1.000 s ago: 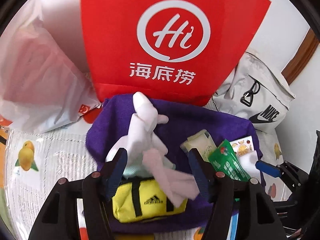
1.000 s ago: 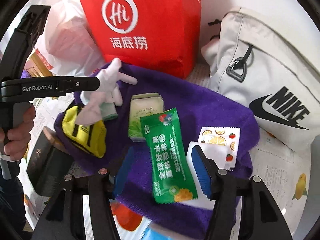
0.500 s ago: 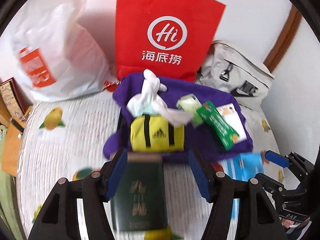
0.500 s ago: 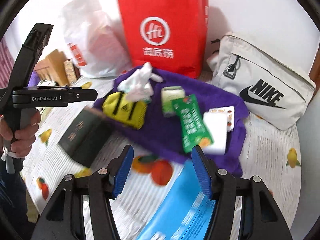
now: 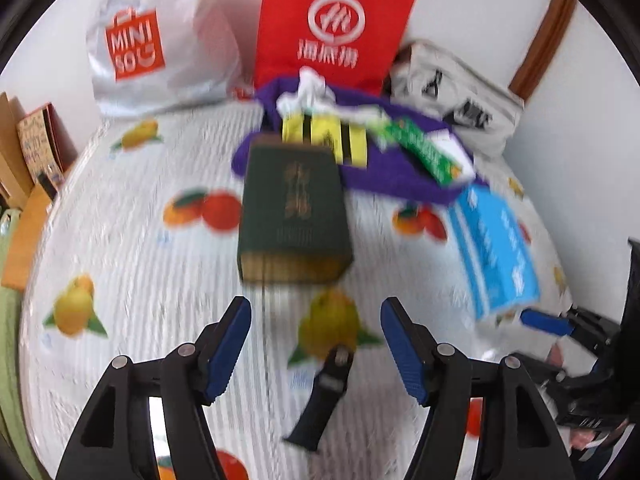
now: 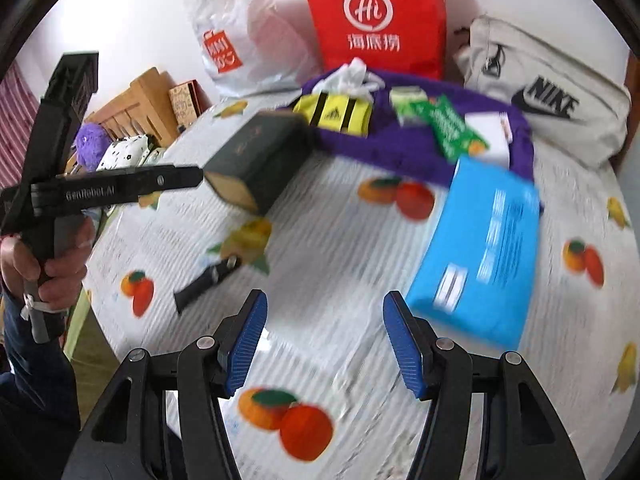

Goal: Organize soft objects
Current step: 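Move the right tool back to the white mesh bag on the sheet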

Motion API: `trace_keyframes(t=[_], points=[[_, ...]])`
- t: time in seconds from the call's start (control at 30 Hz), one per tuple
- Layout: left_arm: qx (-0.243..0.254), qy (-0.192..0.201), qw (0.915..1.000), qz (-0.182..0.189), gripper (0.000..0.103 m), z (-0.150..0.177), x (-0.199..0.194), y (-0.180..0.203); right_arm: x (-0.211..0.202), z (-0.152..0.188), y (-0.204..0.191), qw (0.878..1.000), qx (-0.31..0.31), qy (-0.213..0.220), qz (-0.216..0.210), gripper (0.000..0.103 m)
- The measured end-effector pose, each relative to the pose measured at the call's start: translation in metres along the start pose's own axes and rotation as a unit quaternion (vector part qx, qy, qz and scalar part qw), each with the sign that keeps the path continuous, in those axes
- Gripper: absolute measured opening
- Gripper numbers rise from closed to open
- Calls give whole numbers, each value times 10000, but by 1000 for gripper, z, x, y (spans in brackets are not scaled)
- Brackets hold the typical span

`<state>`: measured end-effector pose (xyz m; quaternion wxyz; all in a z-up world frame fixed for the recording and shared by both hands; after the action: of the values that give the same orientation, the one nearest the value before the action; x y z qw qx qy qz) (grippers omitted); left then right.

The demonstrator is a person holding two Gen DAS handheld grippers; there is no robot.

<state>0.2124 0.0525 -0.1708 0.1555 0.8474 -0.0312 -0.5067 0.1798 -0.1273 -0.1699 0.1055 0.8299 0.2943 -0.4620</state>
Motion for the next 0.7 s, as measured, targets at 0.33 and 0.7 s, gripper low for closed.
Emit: trace_keyframes(t=[0.33, 0.7], points=[[973, -62, 9945, -393, 65, 71, 31, -11, 6, 48, 1, 9986, 479, -160, 129, 60], [1524, 67, 9880, -255, 22, 86, 22, -2, 21, 65, -2, 9977, 562, -327, 172, 60]])
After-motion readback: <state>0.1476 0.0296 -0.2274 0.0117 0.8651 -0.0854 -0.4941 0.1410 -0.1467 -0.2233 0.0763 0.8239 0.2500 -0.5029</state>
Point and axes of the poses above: each gripper's, at about its wrist camera, not at the fingertips, and x roughly the way its jaws point, y to its right, z to its underside, the point moved 7 cm from there along x, roughly the way its jaws point, and after that the axes turned 13 degrees about -x, right-handed, at the moved point
